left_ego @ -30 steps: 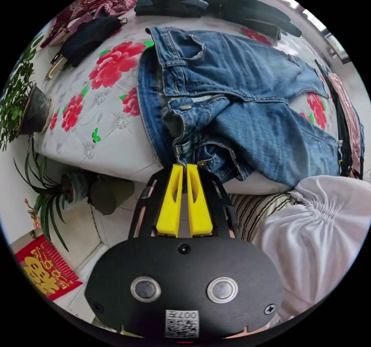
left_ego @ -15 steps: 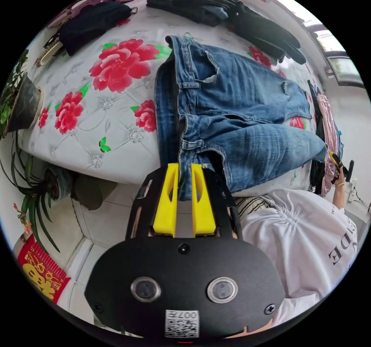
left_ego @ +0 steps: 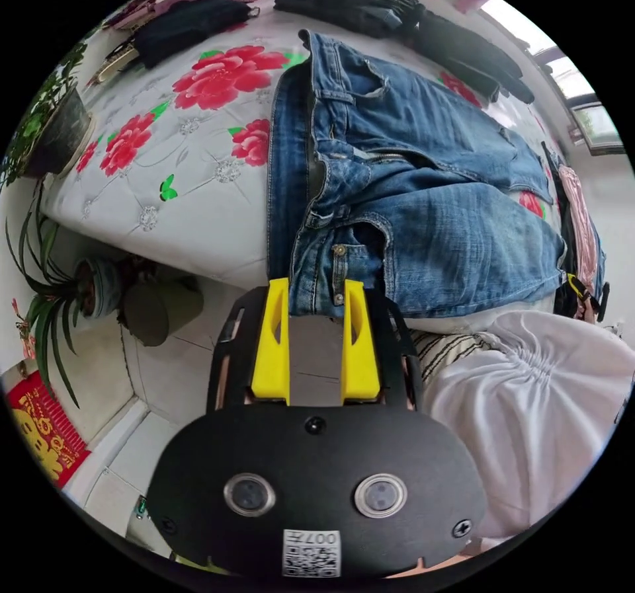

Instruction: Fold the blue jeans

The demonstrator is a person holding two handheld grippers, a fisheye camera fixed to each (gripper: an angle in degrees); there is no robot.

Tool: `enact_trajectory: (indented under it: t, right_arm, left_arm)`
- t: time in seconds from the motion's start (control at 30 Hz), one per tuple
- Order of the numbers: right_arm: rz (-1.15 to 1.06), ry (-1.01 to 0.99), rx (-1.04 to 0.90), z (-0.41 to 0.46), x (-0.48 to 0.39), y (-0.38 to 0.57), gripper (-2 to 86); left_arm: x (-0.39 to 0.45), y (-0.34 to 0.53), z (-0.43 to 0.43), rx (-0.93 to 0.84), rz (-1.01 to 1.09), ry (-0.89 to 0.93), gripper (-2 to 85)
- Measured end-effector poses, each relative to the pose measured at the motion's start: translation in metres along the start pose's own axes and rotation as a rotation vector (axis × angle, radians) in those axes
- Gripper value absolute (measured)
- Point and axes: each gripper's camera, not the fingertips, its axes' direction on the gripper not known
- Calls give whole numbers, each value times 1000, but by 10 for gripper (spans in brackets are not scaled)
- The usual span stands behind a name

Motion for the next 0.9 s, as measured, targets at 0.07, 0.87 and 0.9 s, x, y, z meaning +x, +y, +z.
enact_trajectory:
  t: [0.07,0.87,0.9]
  right_arm:
    - [-15,7,-53,16,2,-9,59]
    - [-302,-263,-247,1,21,13,-1]
    - [-283,-210,-346,28,18,23,-1]
  left_arm:
    - [7,-14,4,-44,-1,-44,91]
    - [40,-80,-55,-297,233,-81,-6]
    - [47,-77,-40,-316,226,-91,-6]
